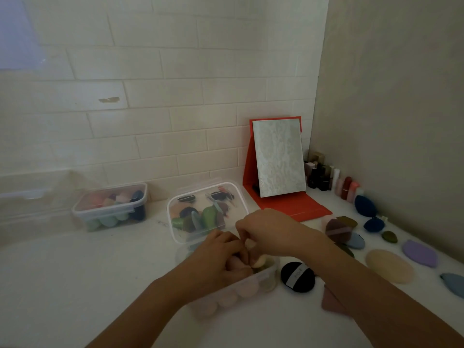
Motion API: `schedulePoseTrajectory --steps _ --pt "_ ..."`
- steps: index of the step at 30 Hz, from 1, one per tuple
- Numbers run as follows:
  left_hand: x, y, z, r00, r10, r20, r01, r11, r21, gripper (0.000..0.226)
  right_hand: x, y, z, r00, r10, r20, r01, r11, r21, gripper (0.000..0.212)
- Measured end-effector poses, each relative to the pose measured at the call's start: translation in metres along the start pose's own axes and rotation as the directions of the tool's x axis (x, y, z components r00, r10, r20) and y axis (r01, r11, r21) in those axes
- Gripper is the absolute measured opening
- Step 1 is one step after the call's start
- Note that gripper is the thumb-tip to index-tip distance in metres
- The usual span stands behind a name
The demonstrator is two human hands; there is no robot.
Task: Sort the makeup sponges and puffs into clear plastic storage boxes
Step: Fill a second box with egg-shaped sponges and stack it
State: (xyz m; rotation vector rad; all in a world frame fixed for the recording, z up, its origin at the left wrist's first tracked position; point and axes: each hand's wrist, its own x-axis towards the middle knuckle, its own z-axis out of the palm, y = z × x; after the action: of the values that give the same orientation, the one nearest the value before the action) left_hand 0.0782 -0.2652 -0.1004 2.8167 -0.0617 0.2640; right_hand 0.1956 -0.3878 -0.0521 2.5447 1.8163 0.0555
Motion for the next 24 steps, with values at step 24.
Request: schedulePoseTrajectory --steps 24 --pt "-0.004 0.008 -0.003 1.0 0.007 0.03 -0.008 1.0 0.015 0.024 -0.035 0.152 0.017 0.641 0.719 0.267 -0.76 0.644 0.09 0.025"
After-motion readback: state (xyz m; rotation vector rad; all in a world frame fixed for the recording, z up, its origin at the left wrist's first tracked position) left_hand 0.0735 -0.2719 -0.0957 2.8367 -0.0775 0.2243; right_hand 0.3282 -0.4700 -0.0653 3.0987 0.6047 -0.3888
